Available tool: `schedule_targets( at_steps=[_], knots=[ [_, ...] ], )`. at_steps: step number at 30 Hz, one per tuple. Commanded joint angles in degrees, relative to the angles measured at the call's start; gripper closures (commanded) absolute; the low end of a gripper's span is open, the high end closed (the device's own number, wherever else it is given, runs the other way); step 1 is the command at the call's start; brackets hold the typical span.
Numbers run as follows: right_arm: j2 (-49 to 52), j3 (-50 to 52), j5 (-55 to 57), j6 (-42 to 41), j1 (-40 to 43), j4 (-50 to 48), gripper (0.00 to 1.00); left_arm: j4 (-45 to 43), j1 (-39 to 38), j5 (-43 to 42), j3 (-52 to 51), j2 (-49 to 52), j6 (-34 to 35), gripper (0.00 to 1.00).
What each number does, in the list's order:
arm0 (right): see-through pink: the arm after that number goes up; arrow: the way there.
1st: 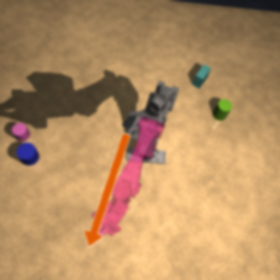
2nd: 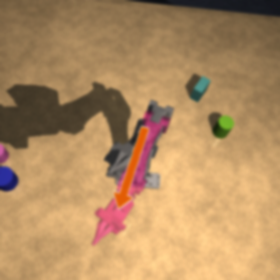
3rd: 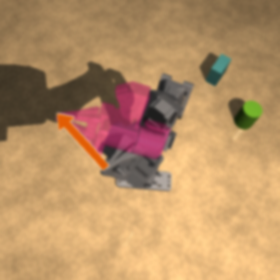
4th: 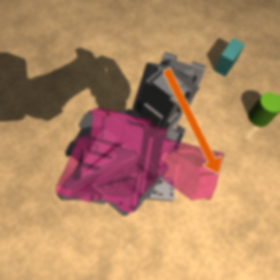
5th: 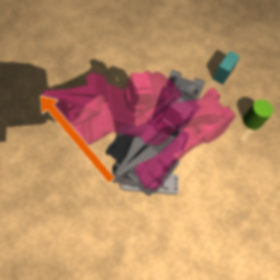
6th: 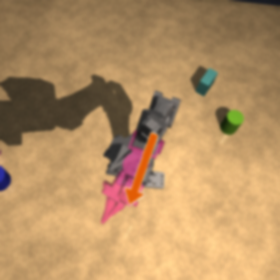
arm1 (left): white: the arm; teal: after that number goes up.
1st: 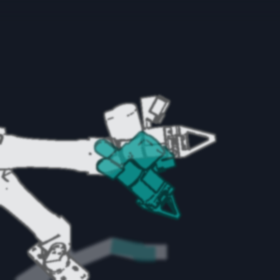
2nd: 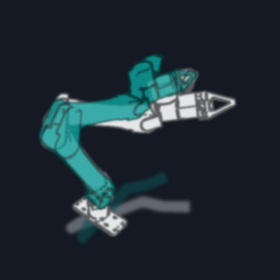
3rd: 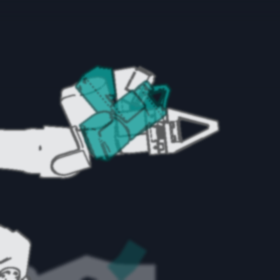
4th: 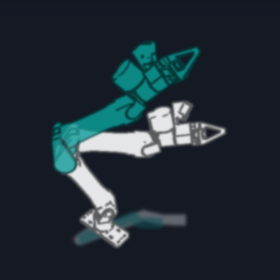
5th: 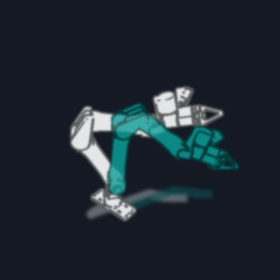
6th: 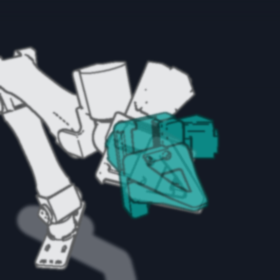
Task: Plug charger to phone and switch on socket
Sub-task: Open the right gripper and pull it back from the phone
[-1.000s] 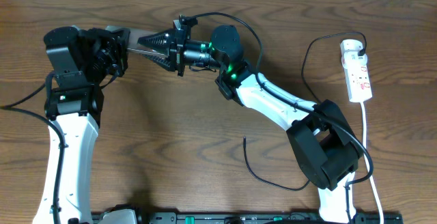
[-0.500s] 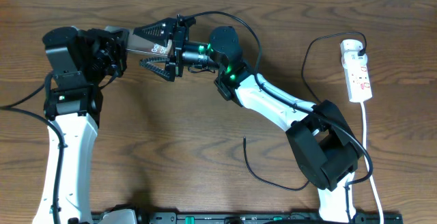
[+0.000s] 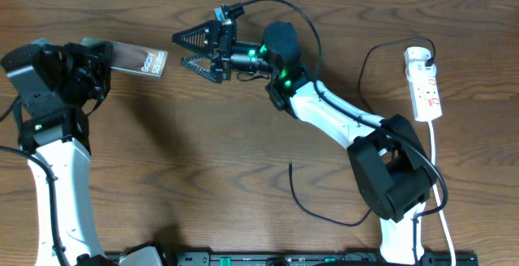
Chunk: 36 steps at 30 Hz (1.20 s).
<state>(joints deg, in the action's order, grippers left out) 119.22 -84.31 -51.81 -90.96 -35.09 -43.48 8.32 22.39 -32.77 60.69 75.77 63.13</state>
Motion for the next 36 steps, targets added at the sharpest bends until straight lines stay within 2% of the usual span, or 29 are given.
schedule_targets(
  at_steps=[1,8,14,16,19,20,23,29,32,36],
  knots=[
    [-0.92,-0.74,-4.50,11.52,1.57,5.42,0.01,1.79,0.37,-5.01,1.44,0.00,-6.67,0.93],
    [-0.96,-0.79,-2.47,27.98,2.89,25.44,0.01,2.51,0.37,-14.27,1.44,0.35,-9.49,0.92],
    [-2.80,-2.47,3.48,42.64,5.44,45.72,0.01,2.56,0.37,-23.12,1.44,2.05,-16.44,0.93],
    [-4.35,-4.70,9.22,49.13,6.54,57.48,0.01,2.56,0.35,-26.25,1.44,3.06,-18.67,0.93],
    [-7.39,-10.84,26.10,59.23,7.58,79.12,0.01,2.56,0.35,-32.61,1.44,5.33,-23.12,0.93],
    [-7.72,-11.63,28.20,60.19,7.63,81.29,0.01,2.56,0.35,-33.66,1.44,5.75,-23.71,0.93],
    [-9.97,-17.64,41.92,65.88,7.26,97.53,0.01,2.60,-0.50,-40.02,1.42,8.11,-28.72,0.93],
    [-11.10,-17.35,58.36,66.64,4.39,113.00,0.01,3.65,-4.72,-47.87,1.42,12.46,-37.00,0.93],
    [-11.10,-13.81,58.29,66.62,2.95,115.25,0.01,3.63,-6.88,-49.35,1.40,14.99,-38.10,0.93],
    [-11.10,-7.50,55.71,65.83,0.59,112.65,0.01,3.61,-8.85,-53.42,1.38,18.05,-42.82,0.93]
  ],
)
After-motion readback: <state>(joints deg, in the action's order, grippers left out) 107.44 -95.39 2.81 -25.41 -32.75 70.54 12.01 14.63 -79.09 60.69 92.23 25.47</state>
